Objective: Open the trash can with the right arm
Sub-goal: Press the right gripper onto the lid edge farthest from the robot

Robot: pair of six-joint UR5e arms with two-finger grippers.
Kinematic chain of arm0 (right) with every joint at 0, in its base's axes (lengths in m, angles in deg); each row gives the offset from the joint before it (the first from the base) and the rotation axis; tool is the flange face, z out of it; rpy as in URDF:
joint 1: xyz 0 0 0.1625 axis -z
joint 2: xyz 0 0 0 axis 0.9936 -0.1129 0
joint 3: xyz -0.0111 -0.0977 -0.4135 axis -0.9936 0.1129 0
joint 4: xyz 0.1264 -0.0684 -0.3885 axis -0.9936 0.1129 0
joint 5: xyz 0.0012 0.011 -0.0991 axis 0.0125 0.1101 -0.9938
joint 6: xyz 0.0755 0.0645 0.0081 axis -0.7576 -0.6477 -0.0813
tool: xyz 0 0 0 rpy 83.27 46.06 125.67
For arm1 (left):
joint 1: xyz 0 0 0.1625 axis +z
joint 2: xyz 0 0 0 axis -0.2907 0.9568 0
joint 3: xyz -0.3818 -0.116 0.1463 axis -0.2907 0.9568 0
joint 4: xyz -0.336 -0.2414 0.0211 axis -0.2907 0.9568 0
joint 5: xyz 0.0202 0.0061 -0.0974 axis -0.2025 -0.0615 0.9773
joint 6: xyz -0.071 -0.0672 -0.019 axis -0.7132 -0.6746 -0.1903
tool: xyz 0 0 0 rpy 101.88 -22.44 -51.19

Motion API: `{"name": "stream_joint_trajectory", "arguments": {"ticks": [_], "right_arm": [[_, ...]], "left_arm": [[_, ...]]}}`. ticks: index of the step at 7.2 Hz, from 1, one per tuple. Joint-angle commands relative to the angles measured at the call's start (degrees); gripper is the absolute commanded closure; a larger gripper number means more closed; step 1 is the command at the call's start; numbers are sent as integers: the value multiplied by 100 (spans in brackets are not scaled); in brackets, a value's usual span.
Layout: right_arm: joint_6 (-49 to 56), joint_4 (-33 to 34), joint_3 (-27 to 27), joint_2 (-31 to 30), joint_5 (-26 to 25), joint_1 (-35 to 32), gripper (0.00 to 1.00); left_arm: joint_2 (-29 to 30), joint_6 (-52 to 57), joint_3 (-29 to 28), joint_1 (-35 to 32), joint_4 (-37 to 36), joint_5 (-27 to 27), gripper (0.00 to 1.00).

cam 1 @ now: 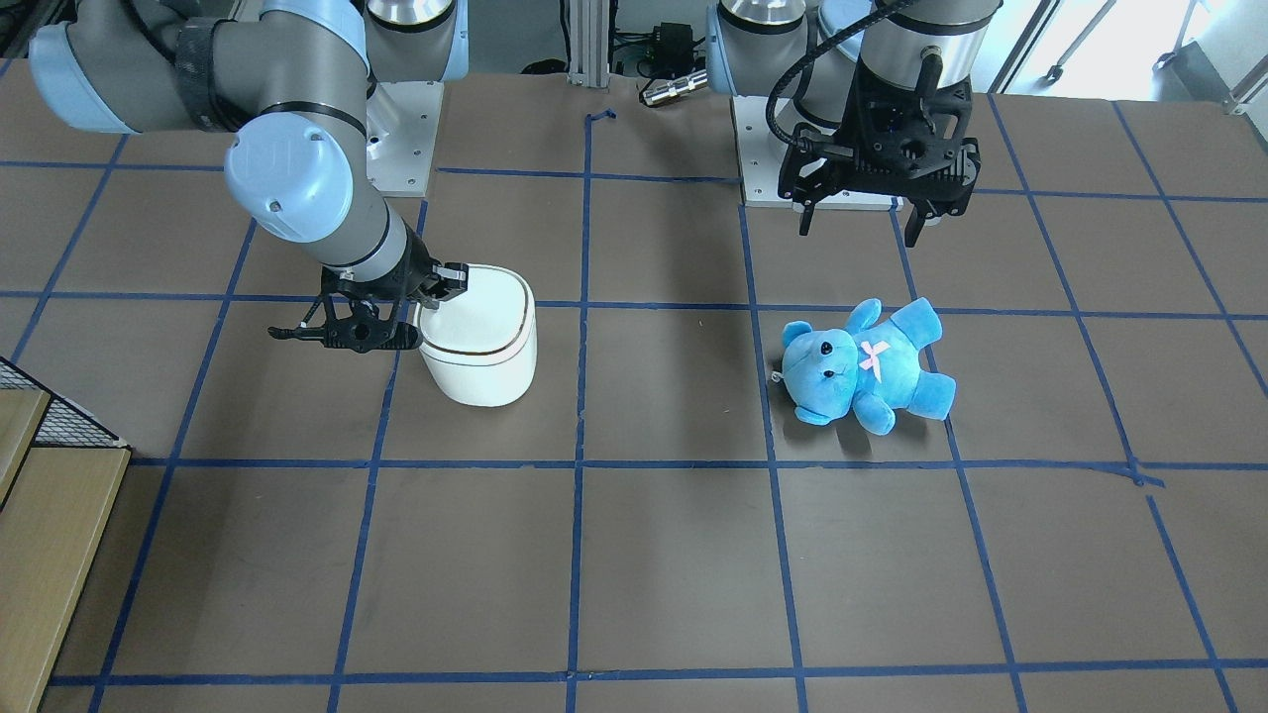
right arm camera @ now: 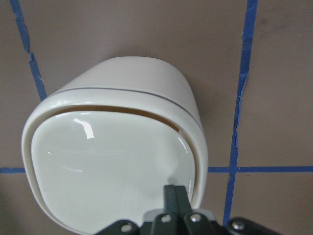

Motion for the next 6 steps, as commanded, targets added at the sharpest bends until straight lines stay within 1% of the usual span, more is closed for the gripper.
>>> {"name": "stream_joint_trajectory", "arguments": {"ticks": [1,6], "right_arm": [[36,5,-3,16,8,-4,100],[1,31,32,61,-10,4,100]], "left_arm": [[0,0,0,0,0,0,0],[0,0,0,0,0,0,0]]}}
